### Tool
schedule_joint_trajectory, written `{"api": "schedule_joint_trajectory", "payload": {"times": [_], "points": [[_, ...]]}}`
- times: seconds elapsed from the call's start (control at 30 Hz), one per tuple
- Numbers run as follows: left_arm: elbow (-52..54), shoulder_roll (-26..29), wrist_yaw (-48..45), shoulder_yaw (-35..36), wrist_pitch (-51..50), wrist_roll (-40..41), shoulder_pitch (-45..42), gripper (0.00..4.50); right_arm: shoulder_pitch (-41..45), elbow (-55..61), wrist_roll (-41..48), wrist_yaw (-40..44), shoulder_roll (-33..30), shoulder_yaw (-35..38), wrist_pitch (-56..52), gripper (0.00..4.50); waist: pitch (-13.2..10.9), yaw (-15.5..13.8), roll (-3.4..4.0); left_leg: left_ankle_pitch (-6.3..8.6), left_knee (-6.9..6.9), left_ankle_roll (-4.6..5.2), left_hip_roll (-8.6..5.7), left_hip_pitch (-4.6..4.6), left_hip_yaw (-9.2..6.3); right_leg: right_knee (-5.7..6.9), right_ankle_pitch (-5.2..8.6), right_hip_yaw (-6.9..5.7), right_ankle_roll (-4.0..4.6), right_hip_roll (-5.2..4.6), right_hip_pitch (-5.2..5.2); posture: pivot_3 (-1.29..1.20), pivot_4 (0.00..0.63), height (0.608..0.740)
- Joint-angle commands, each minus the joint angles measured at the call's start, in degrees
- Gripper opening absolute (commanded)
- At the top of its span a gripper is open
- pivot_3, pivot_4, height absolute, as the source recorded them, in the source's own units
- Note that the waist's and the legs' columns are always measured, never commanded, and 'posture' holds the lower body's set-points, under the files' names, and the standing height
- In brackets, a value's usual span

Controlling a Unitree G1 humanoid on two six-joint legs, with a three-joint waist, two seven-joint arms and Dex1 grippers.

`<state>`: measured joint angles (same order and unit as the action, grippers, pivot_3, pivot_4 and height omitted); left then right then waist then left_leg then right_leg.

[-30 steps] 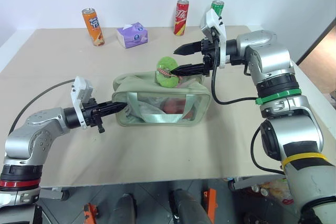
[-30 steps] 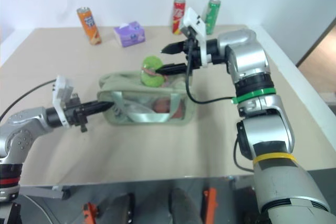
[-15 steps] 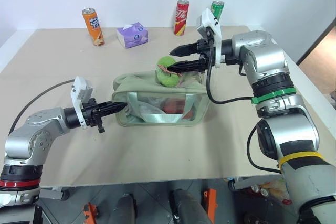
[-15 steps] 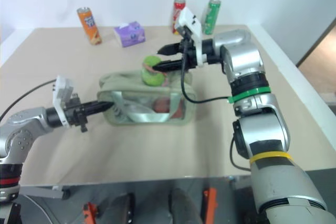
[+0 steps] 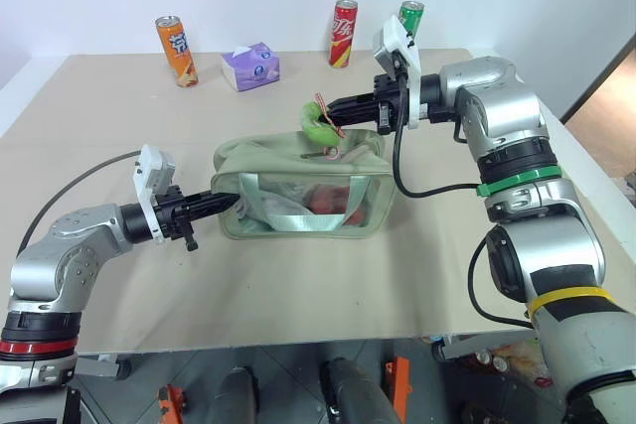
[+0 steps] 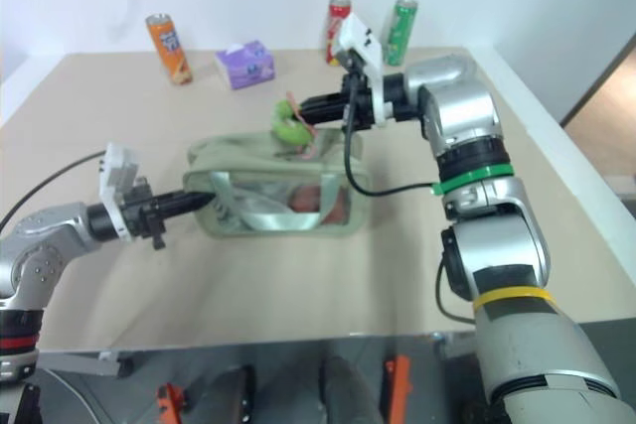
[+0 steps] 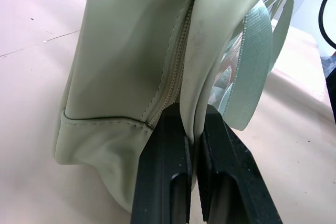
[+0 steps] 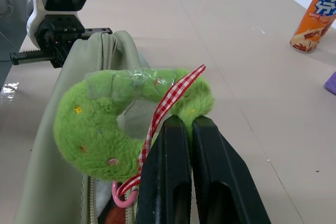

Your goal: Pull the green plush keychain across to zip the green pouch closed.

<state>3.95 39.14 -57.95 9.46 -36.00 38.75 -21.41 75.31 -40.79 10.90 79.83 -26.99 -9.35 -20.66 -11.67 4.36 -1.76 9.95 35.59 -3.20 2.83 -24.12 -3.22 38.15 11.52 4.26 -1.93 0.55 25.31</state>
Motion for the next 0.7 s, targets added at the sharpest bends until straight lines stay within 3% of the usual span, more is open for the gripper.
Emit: {"api": "schedule_joint_trajectory", "payload": {"times": [0.03,0.3,0.7], "points": [[-0.7,-0.1,-0.2,-0.8,0.3,-0.9,-0.2,0.0,0.8,2.2,0.6,0.7,-2.4,2.1,0.2,0.02,0.0,0.0,0.0,0.0,0.0,0.0,0.0,0.0,0.0,0.0,0.0,0.0,0.0,0.0,0.0,0.0,0.15,0.74],[-0.7,-0.1,-0.3,-0.8,0.0,-0.7,-0.4,0.0,-4.2,11.9,3.9,3.3,-12.1,5.3,-6.4,0.02,0.0,-0.2,0.0,0.0,-0.01,0.0,0.0,-0.01,0.0,-0.01,0.03,0.0,0.03,-0.01,-0.01,0.0,0.15,0.74],[-0.9,0.5,-1.2,-1.2,-0.8,-0.6,-0.9,0.0,-20.7,25.7,6.1,-3.0,-24.5,12.1,-11.3,0.02,0.0,-0.2,0.0,0.0,0.05,0.0,-0.04,0.03,0.03,-0.01,0.13,0.04,0.21,-0.02,-0.04,0.0,0.15,0.74]]}}
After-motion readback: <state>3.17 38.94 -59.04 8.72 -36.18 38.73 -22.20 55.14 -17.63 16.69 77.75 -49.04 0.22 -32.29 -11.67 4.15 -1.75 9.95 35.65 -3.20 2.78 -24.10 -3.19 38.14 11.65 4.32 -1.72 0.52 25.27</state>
